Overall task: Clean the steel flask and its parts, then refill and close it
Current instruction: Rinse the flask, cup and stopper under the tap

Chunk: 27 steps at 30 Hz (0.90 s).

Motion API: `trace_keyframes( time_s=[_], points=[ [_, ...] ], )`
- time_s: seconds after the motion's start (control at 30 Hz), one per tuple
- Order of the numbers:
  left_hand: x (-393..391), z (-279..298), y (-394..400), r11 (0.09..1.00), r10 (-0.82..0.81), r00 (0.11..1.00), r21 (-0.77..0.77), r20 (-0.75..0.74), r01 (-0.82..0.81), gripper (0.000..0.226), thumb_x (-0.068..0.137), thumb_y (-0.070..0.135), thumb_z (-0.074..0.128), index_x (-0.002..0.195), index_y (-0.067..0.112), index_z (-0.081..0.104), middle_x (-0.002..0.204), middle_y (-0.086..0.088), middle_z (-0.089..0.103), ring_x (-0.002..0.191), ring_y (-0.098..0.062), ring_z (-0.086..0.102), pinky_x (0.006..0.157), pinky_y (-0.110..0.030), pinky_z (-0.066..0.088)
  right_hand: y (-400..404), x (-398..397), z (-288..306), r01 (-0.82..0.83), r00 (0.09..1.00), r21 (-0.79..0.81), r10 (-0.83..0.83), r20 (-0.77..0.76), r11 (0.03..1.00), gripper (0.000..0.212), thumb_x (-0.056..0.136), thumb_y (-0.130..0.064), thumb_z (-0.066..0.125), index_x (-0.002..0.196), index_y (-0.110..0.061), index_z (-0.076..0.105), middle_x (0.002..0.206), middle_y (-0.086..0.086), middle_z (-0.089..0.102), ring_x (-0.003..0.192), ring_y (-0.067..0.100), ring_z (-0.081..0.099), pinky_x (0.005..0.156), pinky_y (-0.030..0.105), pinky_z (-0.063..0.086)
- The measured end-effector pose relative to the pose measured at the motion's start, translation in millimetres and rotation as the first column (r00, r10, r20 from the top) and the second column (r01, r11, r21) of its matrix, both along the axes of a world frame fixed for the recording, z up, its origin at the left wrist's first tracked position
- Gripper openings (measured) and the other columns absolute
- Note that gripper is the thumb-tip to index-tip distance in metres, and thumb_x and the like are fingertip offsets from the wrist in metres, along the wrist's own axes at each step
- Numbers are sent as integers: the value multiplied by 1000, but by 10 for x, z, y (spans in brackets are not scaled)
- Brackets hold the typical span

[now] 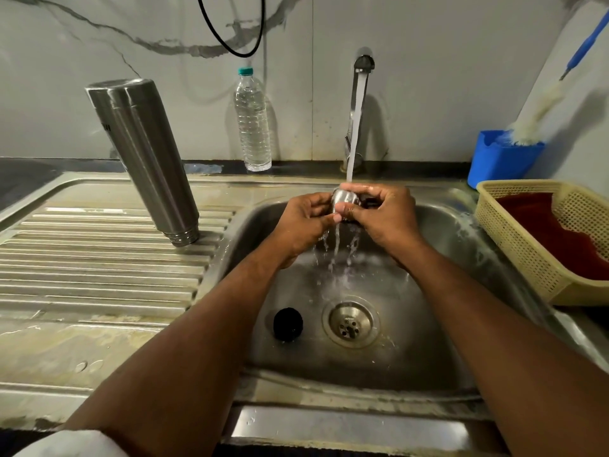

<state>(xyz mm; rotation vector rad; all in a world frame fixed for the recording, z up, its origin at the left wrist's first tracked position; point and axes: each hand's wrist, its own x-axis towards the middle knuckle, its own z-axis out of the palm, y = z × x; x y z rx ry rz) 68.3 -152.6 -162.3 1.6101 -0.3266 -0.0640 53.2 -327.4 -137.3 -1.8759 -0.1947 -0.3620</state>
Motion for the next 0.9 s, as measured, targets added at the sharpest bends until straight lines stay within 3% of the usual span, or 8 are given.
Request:
trace_keyframes(
  time_s=[0.1,0.2,0.4,0.6,0.77,0.9],
  points=[
    [8,7,41,1000,1,1000,-14,-8,-1,37,95,-5,69,130,3,67,116,-12,78,109,-24,76,93,-38,63,14,-3,-24,75,997,14,-75,-15,997,51,70,-26,93,118,-22,74,100,-14,72,94,-2,69,77,16,59],
    [26,4,73,1000,11,1000,-17,-14,-11,41,89,-5,76,128,6,69,115,-12,78,110,-26,76,95,-40,61,4,21,-54,41,996,135,-30,-83,990,58,69,-23,93,122,-15,69,109,-4,75,97,6,73,82,25,62],
    [16,-13,65,995,52,998,80,42,-55,54,72,-1,91,122,7,71,114,-12,77,110,-28,75,100,-51,60,86,6,-34,-51,997,157,59,-48,986,33,82,-14,84,114,-14,77,104,-9,76,96,0,72,85,23,61],
    [-2,-30,-6,982,171,983,70,74,-176,70,60,26,101,121,14,70,112,-5,79,108,-24,76,97,-51,61,20,29,-48,23,990,266,16,-140,964,26,88,-22,80,113,-15,76,103,-1,78,95,11,75,81,31,63],
    [-18,-14,-45,990,131,991,-53,19,-130,60,81,9,88,135,12,61,118,-14,77,108,-27,76,96,-51,62,-16,47,-27,-32,943,472,184,-279,881,25,99,-10,65,123,-12,72,111,5,76,99,22,75,87,42,63],
    [-2,-10,-44,990,69,997,-119,-35,-73,43,95,11,75,136,7,63,120,-19,75,112,-35,74,97,-52,60,-82,83,-50,-81,929,480,241,-282,873,34,98,-5,63,130,-16,69,122,6,73,114,25,69,96,44,59]
  ],
)
